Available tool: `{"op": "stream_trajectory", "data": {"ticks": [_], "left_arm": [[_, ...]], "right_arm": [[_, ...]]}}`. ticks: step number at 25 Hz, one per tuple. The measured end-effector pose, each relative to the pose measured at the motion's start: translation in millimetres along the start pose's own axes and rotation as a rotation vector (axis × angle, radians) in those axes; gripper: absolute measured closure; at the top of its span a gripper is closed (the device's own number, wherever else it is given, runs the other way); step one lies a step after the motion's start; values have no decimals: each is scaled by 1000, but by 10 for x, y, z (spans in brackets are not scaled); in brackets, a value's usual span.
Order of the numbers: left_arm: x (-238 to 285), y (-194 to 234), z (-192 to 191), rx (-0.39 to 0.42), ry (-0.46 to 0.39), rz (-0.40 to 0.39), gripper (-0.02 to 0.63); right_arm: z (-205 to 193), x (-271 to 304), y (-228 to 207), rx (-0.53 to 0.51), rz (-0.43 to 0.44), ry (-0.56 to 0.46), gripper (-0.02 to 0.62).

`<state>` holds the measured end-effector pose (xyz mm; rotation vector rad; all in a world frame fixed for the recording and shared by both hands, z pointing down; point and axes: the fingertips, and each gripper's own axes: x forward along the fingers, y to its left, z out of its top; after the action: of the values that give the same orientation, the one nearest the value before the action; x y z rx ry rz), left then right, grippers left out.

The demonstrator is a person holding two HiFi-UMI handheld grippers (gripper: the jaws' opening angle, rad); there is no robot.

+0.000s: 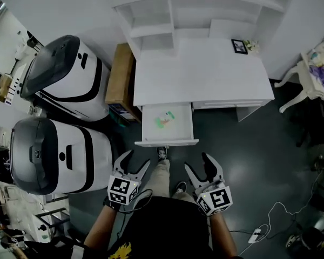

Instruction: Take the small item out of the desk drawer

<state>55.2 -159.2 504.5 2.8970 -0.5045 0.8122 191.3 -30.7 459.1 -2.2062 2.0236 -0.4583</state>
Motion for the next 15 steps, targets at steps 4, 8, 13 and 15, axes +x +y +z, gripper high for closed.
{"op": "stream_trajectory", "data": {"ticks": [4, 8, 13, 15], "left_arm": [[601, 605, -143, -1, 27, -2, 319], [1442, 931, -469, 136, 117, -37, 344], [2609, 1458, -813, 233, 207, -125, 325], [3009, 1625, -946, 256, 223, -149, 324]], "right_arm": [[179, 726, -128, -2, -43, -6, 318], [407, 1372, -219, -29, -66, 67, 318], [137, 2143, -449, -60, -88, 220, 304], [-7, 2325, -511, -44, -112, 262, 304]]}}
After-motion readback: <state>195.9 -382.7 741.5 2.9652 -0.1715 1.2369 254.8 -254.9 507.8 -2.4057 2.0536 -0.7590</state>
